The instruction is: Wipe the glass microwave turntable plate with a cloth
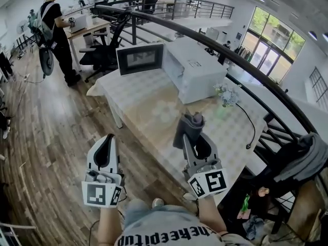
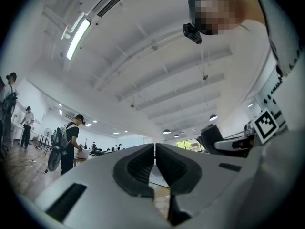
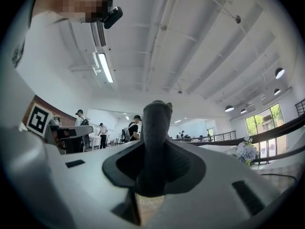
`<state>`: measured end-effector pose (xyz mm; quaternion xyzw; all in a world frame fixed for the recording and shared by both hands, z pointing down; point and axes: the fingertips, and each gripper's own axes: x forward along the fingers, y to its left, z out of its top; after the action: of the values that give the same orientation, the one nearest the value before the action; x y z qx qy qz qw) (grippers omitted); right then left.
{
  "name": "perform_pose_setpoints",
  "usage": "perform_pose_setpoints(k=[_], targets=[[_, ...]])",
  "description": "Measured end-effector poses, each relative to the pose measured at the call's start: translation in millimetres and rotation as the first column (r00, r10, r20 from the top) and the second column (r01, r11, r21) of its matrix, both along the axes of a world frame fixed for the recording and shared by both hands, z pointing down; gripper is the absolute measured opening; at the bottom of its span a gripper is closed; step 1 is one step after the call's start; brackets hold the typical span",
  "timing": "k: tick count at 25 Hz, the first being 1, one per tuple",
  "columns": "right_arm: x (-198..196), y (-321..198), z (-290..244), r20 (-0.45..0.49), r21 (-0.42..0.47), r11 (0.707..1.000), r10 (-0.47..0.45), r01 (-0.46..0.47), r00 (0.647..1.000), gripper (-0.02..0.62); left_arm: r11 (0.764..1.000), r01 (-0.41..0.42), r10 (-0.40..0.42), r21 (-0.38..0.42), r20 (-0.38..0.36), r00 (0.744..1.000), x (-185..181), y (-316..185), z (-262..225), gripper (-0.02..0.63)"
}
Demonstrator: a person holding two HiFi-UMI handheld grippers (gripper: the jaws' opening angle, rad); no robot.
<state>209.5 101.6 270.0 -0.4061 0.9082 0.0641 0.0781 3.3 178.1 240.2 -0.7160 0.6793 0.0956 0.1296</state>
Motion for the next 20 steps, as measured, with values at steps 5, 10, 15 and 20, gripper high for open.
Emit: perform_pose_setpoints(k=[5, 10, 15, 20], targets=[[-4, -35, 8, 0.014, -0.028, 1.0, -0.006, 0.006, 1.0, 0.104, 1.0, 0.01, -0.009, -0.017, 0.014, 1.0, -6, -34, 3, 0.012], [-14, -73, 13, 0.008, -0.042, 0.999, 0.017, -0.017, 1.0, 0.104, 0.999, -0.019, 0.02, -0.031, 0.018, 1.0, -16, -77, 8, 0.012], [-36, -120, 15, 0.022, -0.044, 0.998, 0.054, -0.053, 0.998, 0.104, 0.998, -0.065, 0.066, -0.025, 0.034, 0.997, -36, -133, 9, 0.012], [-67, -168, 14, 0.047, -0.063, 0.994, 0.093, -0.09, 0.995, 0.104, 0.993, -0.117, 0.118, -0.02, 0.044, 0.992, -66, -190, 2, 0.012]])
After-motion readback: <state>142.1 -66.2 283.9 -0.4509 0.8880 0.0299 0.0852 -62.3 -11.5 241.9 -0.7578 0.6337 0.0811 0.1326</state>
